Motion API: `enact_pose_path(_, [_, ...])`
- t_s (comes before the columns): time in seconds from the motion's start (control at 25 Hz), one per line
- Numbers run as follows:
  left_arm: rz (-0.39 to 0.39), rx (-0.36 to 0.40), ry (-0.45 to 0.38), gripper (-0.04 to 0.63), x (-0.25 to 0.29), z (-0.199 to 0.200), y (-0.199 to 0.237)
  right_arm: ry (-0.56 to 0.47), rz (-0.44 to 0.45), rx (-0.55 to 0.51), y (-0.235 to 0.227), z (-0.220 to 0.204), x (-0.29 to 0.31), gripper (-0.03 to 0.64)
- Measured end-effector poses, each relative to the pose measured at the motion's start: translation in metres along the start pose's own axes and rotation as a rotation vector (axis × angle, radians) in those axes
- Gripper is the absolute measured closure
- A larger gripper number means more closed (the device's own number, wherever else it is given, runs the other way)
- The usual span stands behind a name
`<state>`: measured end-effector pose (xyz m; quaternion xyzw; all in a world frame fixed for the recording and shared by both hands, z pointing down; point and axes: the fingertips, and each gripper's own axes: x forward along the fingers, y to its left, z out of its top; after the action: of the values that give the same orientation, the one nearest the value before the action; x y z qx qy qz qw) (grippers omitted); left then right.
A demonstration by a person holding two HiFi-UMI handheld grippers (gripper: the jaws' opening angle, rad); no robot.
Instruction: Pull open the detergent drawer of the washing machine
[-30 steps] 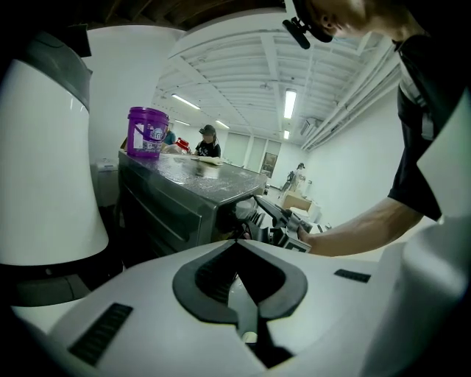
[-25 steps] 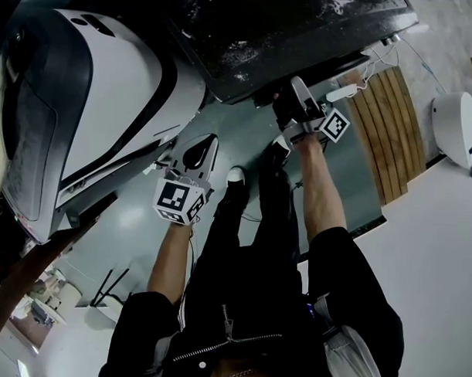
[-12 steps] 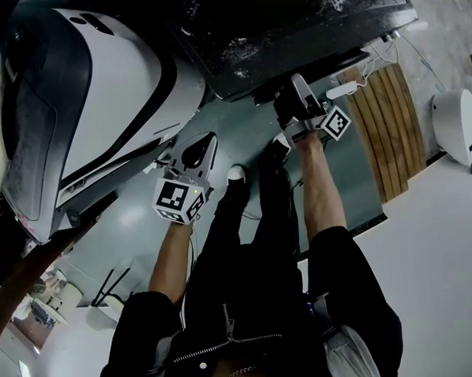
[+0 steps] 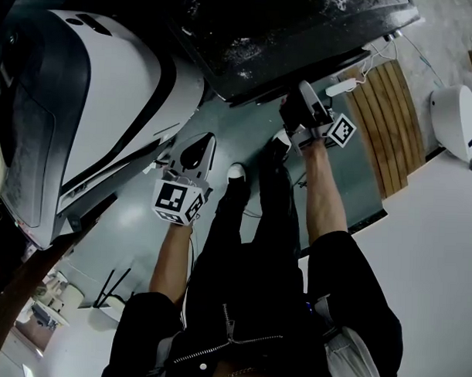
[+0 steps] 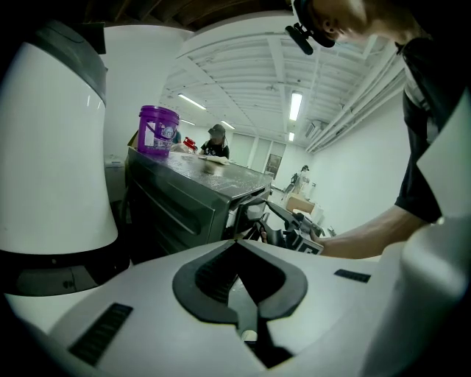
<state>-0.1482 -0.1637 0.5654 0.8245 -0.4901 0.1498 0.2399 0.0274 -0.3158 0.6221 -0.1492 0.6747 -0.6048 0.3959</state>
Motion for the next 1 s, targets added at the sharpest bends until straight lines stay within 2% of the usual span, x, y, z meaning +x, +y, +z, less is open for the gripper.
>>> enact_pose_path(0.52, [-0.007,-0.001,-0.008,0.577,0.002,0.001,0.000,-0.034,0.002,-0.015,0.004,-0.001,-0.011,0.397])
enact_pose_path(1.0, [-0.031,0.004,-0.005,0.577,-0.004,-0.003,-0.012,-0.067,0.003,-0.019,0.013,-0.005,-0.046,0.403])
